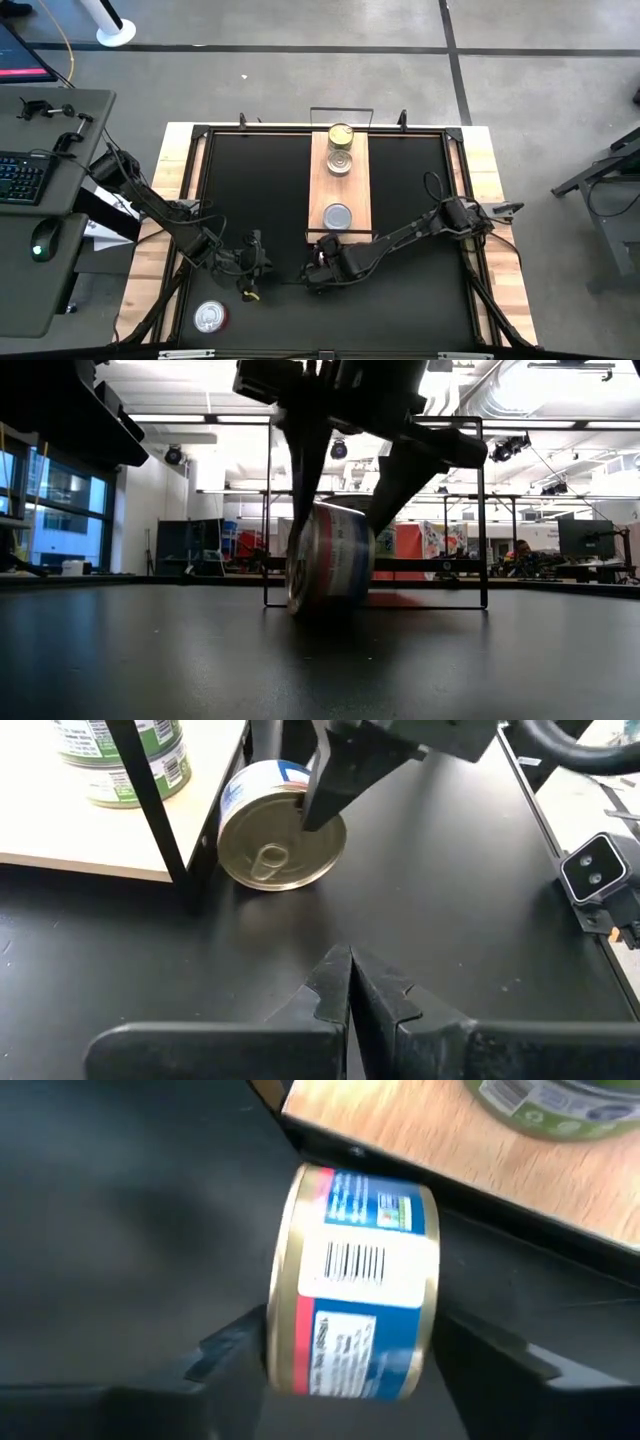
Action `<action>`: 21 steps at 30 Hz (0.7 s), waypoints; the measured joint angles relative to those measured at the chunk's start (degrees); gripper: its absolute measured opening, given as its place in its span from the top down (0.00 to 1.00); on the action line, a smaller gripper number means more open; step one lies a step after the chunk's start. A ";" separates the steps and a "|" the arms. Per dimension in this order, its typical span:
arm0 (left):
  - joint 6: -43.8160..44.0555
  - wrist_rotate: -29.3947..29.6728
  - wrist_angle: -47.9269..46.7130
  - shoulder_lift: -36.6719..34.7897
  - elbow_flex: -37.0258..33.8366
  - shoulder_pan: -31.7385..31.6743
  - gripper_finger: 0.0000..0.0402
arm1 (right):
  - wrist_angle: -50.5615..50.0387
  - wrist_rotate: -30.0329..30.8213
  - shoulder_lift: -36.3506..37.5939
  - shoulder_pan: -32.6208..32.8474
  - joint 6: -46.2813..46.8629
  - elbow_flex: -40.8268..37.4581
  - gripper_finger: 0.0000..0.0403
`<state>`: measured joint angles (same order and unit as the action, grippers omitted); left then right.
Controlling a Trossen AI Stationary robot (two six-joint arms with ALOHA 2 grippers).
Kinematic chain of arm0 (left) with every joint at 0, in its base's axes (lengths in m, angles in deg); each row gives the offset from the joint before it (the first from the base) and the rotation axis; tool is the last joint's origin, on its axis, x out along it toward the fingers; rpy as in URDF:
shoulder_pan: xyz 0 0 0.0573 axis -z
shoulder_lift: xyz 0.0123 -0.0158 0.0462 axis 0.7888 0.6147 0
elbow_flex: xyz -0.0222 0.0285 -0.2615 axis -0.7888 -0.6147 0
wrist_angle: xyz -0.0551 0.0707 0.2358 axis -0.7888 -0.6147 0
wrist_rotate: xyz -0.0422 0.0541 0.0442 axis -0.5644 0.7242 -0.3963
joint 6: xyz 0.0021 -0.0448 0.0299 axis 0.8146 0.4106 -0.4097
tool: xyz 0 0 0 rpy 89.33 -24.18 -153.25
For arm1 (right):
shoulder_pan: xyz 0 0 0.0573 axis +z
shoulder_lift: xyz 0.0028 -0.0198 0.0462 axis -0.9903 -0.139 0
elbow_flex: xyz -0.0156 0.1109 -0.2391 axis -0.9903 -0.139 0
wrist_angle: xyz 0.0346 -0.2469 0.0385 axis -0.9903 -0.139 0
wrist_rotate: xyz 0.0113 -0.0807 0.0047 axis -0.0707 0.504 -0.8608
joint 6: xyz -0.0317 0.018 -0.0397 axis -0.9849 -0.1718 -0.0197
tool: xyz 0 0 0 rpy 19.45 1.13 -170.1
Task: Stack canned seafood by type on shelf
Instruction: Stack the blue-pink tuna can on top of the other blue-pink tuna can on the shelf
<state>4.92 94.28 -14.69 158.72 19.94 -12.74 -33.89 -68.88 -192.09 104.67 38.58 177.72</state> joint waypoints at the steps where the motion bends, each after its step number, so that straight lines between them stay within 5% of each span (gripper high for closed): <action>1: 0.00 0.00 0.00 0.00 0.00 -0.03 1.00 | -0.07 -0.58 0.00 0.19 -0.20 0.02 0.42; 5: 0.00 0.02 -0.04 0.00 0.00 -0.11 1.00 | -0.32 -2.37 0.07 1.32 -2.19 0.02 0.58; 14: 0.11 -0.69 -0.41 0.00 0.02 0.11 1.00 | -11.82 -11.07 6.73 11.40 -4.16 0.02 0.58; 17: 0.11 -1.54 -0.23 0.00 0.02 0.02 1.00 | -14.58 -10.22 10.33 14.62 -2.18 0.00 0.58; 21: 0.10 -1.88 0.30 0.00 0.04 -0.90 1.00 | -10.49 -1.78 16.78 14.16 -3.59 0.04 0.58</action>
<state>5.02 92.41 -14.39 158.72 19.98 -13.64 -44.38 -70.65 -175.31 118.83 34.99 177.77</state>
